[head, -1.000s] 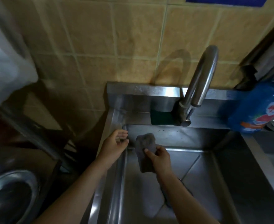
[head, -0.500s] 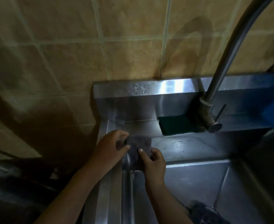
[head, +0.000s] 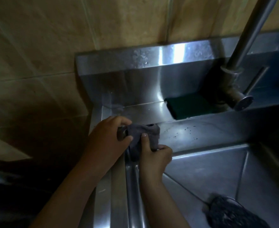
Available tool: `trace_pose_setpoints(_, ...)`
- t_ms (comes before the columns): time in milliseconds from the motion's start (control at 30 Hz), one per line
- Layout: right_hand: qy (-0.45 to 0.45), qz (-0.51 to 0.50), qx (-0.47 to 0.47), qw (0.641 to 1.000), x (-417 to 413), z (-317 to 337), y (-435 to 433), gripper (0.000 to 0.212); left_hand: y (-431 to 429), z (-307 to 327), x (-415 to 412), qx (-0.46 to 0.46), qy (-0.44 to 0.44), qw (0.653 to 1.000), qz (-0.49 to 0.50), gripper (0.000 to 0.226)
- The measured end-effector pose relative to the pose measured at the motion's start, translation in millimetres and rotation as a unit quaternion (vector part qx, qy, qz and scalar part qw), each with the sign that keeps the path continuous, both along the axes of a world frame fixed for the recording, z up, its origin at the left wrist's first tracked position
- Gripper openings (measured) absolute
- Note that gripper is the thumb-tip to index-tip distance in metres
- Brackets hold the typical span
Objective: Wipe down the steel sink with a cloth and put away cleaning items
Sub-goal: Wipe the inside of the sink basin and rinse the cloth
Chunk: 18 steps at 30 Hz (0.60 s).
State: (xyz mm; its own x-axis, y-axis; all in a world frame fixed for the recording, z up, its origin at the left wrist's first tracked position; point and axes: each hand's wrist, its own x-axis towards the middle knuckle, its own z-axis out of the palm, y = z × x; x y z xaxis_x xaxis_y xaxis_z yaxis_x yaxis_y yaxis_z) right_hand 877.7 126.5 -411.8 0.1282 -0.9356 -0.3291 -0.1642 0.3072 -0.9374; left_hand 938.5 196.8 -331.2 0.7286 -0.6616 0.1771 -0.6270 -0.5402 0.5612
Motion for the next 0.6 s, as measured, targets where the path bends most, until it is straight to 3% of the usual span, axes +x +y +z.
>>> trace_pose_setpoints(167,-0.184,0.012,0.133,0.974,5,13,11,0.038,0,0,1,0.002,-0.01,1.0,0.001,0.028)
trace_pose_setpoints(267,-0.26,-0.002,0.188,0.947,4,19,11,0.048,0,0,1,0.007,-0.02,1.0,0.007,0.026)
trace_pose_setpoints(400,-0.282,-0.012,0.18,0.942,8,21,13,0.054,0,2,-1,-0.001,-0.011,1.0,0.007,0.026)
trace_pose_setpoints(600,-0.196,0.002,0.087,0.977,15,11,8,0.06,0,4,-2,-0.002,0.002,1.0,0.011,0.03)
